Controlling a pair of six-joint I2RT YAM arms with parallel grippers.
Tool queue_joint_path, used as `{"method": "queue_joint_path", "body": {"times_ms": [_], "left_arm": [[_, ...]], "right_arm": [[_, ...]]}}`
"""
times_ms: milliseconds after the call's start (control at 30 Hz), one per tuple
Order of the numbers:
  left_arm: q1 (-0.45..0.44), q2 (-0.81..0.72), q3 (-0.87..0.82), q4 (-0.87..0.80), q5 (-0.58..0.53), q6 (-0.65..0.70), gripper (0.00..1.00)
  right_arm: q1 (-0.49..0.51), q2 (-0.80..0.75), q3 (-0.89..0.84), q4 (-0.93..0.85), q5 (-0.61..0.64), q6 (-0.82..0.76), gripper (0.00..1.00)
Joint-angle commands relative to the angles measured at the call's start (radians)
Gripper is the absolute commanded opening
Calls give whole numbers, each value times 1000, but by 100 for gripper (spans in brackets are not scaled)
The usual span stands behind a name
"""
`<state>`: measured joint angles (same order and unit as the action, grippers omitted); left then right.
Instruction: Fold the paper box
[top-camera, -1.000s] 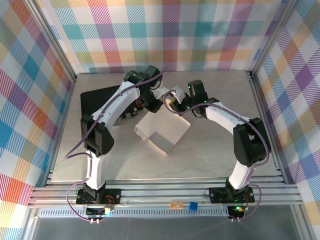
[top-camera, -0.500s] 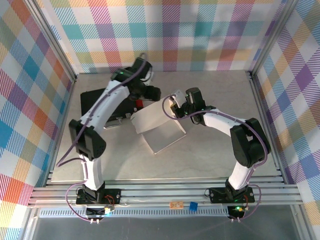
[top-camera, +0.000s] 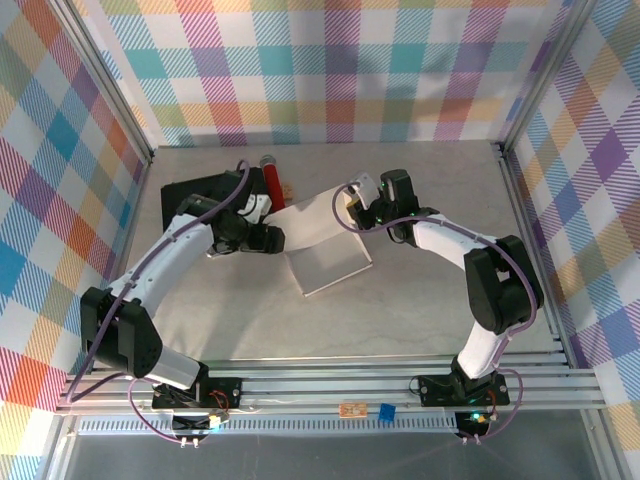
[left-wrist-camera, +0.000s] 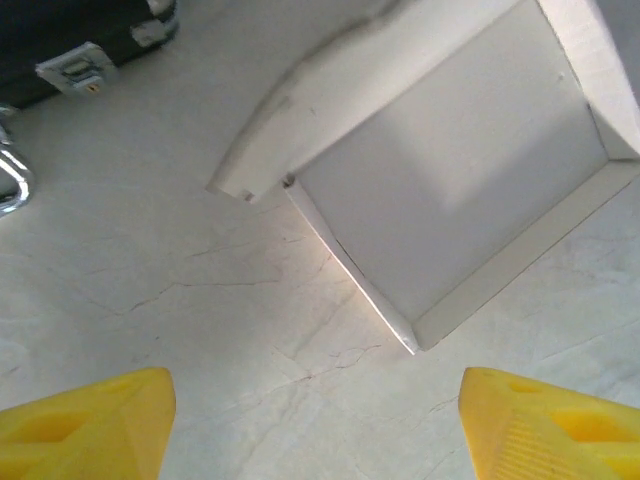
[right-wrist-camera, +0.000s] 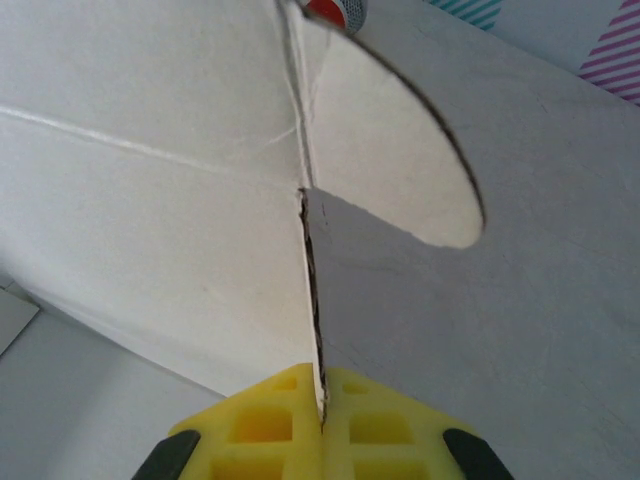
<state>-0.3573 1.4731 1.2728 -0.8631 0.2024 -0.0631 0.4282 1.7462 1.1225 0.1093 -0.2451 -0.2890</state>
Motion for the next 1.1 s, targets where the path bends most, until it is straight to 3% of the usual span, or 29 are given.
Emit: {"method": "queue_joint_path", "body": {"times_ms": [0,133,333,433,533,633,900,1067], "left_arm": [[9,43,6,103,34,107,74],[15,116,40,118,-101,150,72],[68,148,71,157,-120,172,74],[89,151,82,173,-54,201,75],[107,180,96,197,118,235,75],[109,261,155,167,187,241,68],[104,277,181,144,132,223,52],[103,268,173,124,88,195,52]], "right_arm": [[-3,19,41,-13,-50,-29,0],[-8,26,47,-23,-55,-30,0],[-12,39,56,-35,-65,-36,0],[-13,46,62,-36,-71,-39,0],[-14,55,70,-39,-71,-40,0],[-16,65,77,-42,-68,-35,0],[-16,75,84,-40,-58,-16,0],[-16,80,88,-36,-48,-3,0]]}}
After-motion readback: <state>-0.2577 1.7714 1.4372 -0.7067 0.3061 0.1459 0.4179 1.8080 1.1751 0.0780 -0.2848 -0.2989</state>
